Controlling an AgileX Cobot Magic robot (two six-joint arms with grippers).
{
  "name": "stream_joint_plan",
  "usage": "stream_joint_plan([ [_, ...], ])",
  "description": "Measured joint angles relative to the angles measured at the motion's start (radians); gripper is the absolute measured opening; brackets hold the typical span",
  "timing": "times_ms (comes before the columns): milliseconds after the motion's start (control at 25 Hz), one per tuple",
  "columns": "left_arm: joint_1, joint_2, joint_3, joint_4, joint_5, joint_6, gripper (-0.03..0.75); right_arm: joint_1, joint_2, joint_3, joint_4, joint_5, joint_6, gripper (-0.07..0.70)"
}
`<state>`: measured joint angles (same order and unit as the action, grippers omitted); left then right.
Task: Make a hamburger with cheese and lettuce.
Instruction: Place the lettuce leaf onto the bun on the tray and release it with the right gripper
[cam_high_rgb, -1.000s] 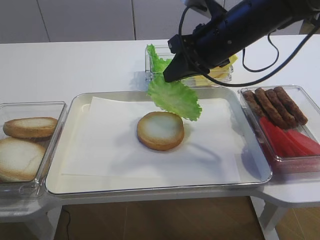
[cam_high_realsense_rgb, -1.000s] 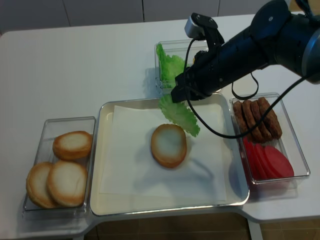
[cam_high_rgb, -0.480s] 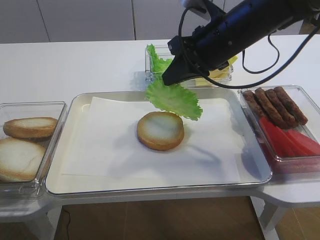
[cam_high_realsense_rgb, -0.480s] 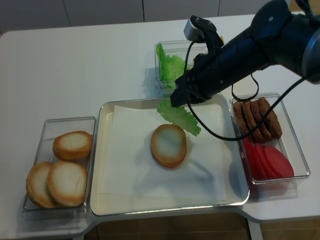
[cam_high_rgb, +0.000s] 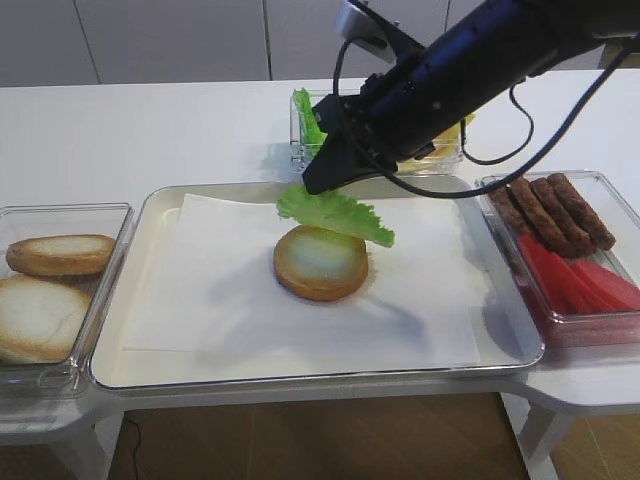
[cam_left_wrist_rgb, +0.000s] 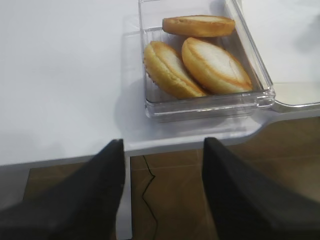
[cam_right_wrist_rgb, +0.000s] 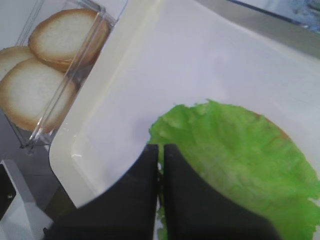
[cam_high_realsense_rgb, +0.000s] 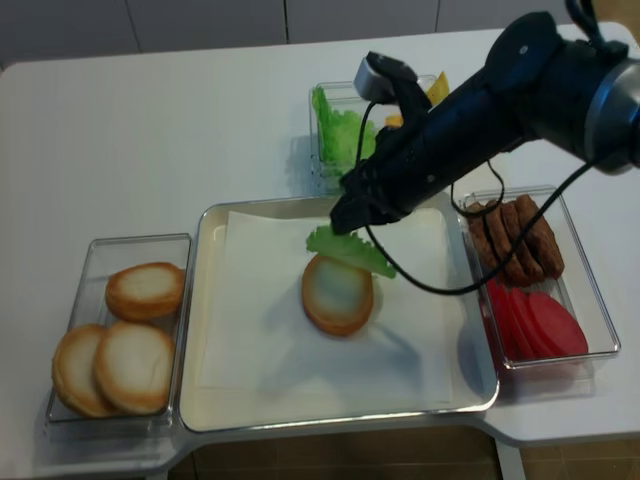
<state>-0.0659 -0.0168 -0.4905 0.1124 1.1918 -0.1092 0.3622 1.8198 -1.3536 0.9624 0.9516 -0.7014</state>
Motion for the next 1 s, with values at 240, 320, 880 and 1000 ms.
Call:
stream_joint_plan([
  [240, 0.000, 0.000, 0.000, 0.000, 0.000, 0.000, 0.373, 0.016, 0.000, 0.000, -0.001, 0.000, 0.000, 0.036],
  [320, 0.000, 0.000, 0.000, 0.000, -0.001, 0.000, 0.373, 0.016, 0.000, 0.000, -0.021, 0.002, 0.013, 0.036],
  [880, 0.000, 0.000, 0.000, 0.000, -0.001, 0.000, 0.373, 0.016, 0.042, 0.000, -0.098, 0.049, 0.030, 0.036],
  [1000, 0.000, 0.000, 0.000, 0.000, -0.001, 0.000, 0.373, 0.016, 0.044, 0.000, -0.127, 0.049, 0.029, 0.036],
])
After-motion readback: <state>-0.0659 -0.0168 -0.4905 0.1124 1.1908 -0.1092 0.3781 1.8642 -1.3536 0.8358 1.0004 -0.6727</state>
